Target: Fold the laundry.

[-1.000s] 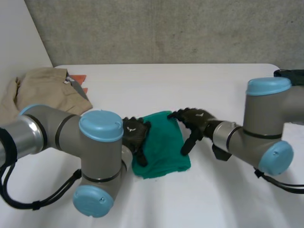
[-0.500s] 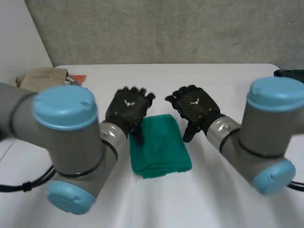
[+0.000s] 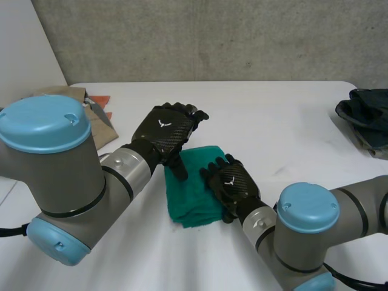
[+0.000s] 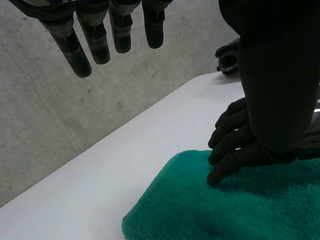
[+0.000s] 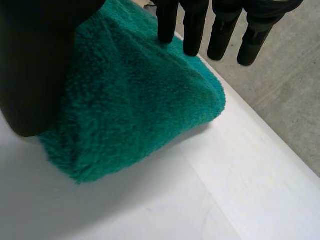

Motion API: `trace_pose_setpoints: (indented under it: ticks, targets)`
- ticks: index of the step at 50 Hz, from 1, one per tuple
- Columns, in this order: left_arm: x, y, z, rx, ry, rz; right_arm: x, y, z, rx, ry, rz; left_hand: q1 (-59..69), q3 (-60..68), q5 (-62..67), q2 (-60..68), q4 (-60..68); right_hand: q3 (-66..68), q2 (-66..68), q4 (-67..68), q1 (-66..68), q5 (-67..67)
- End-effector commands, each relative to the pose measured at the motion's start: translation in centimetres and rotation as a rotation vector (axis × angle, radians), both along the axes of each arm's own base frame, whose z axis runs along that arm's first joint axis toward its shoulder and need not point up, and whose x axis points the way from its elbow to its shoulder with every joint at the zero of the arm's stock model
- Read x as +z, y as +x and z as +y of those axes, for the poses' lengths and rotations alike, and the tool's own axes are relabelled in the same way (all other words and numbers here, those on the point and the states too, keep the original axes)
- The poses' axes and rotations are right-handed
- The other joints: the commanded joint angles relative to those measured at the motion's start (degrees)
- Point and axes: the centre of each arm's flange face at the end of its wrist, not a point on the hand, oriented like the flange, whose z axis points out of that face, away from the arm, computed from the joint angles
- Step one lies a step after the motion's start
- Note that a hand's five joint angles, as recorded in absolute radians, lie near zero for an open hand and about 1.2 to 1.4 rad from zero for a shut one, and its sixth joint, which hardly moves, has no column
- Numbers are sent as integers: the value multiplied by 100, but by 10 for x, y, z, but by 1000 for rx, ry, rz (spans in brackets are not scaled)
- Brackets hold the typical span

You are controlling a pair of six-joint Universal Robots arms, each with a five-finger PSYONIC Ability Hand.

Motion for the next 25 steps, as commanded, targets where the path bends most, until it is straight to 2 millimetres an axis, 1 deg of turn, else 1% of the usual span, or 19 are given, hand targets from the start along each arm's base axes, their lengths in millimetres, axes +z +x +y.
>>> trace_pose_setpoints:
  ticks: [1,4,10,13,17,20,21,22,23,24,25]
  targets:
    - [0,0,0,3,0,-1,-1,7,-10,7,-24,-5,-108,-174,-237,-140,-120,538,541,545,606,557]
    - [-2,1,0,4,5,-5,-4,10,-12,10,-25,-4,-108,-174,-237,-140,-120,655,658,662,723,674]
    - [-4,2,1,4,10,-9,-2,15,-19,16,-44,-22,-108,-174,-237,-140,-120,1462,1465,1469,1530,1482]
    - [-5,2,2,4,13,-11,1,18,-22,23,-55,-32,-108,-174,-237,-140,-120,1497,1500,1504,1565,1516]
    - [-3,3,1,6,10,-8,2,22,-25,38,-62,-43,-91,-157,-220,-124,-104,2000,2003,2007,2068,2020]
    - [-3,3,2,6,9,-7,-1,25,-27,49,-61,-45,-91,-157,-220,-124,-103,2102,2104,2109,2170,2121]
    - [-2,4,2,6,7,-7,-1,25,-27,49,-61,-45,-91,-157,-220,-124,-103,2352,2355,2359,2420,2372]
    - [-2,3,2,4,7,-7,-2,26,-29,48,-61,-47,-91,-157,-220,-124,-103,3037,3040,3045,3106,3057]
    - [-2,3,2,4,7,-7,-1,27,-28,53,-62,-49,-91,-157,-220,-124,-103,3427,3430,3435,3495,3447]
    - [-1,3,3,4,6,-6,0,28,-29,63,-66,-54,-91,-157,-220,-124,-103,4697,4700,4704,4765,4716]
    - [-1,3,3,4,6,-6,1,29,-30,70,-69,-56,-108,-174,-237,-140,-120,5392,5395,5400,5460,5412]
